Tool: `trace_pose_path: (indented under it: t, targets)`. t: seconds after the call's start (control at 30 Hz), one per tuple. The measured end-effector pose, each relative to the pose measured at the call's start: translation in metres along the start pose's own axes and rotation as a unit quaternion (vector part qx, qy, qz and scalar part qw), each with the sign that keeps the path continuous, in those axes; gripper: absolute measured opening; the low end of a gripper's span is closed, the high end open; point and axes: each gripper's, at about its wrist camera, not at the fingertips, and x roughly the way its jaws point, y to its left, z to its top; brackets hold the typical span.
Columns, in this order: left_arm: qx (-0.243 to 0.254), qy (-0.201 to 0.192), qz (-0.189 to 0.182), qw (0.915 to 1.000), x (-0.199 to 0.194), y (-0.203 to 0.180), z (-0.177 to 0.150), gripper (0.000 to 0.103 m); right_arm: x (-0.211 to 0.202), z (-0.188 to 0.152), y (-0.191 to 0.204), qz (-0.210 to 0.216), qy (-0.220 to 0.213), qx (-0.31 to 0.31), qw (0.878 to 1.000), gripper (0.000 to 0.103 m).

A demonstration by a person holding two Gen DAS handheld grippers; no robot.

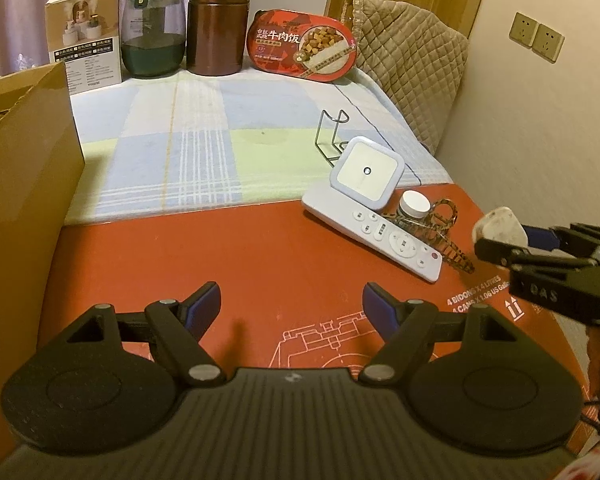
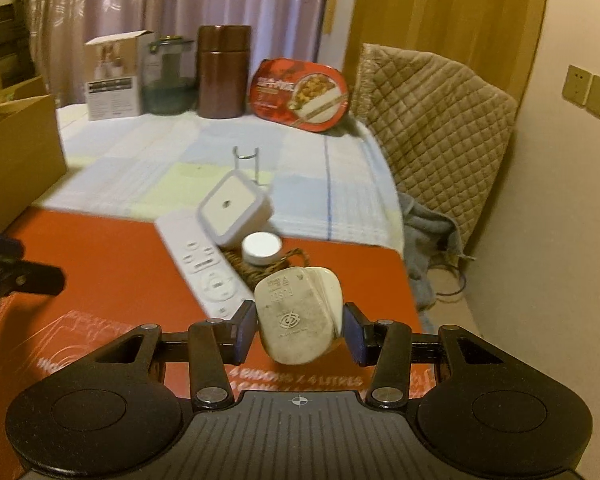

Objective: Organize rigid objects
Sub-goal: 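Grasp the white plug adapter with the right gripper, then grasp the leopard-print lanyard with the left gripper while the right gripper holds the plug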

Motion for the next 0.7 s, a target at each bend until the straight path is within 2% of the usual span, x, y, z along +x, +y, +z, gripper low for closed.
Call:
trace_pose_path:
  t: [0.13,0.27,0.53,0.7]
  targets:
    - [0.001,0.000,-0.005,1.0000,0.003,0.000,0.002,0.075,0.016,0.005,-0.007,-0.006,0.011,0.008,1.000,0.043]
    - [0.001,0.000,-0.008,1.0000,0.005,0.002,0.002,0.075,0.032,0.007,-0.014,0.006,0.032,0.023,0.999,0.043]
    - [0.005,-0.002,-0.015,0.9999,0.000,0.013,-0.004,0.075,0.037,0.007,-0.008,0.076,0.050,0.044,0.995,0.043]
    - [0.008,-0.008,-0.017,0.9998,-0.010,0.020,-0.013,0.075,0.033,0.007,0.007,0.149,0.056,0.069,0.985,0.043]
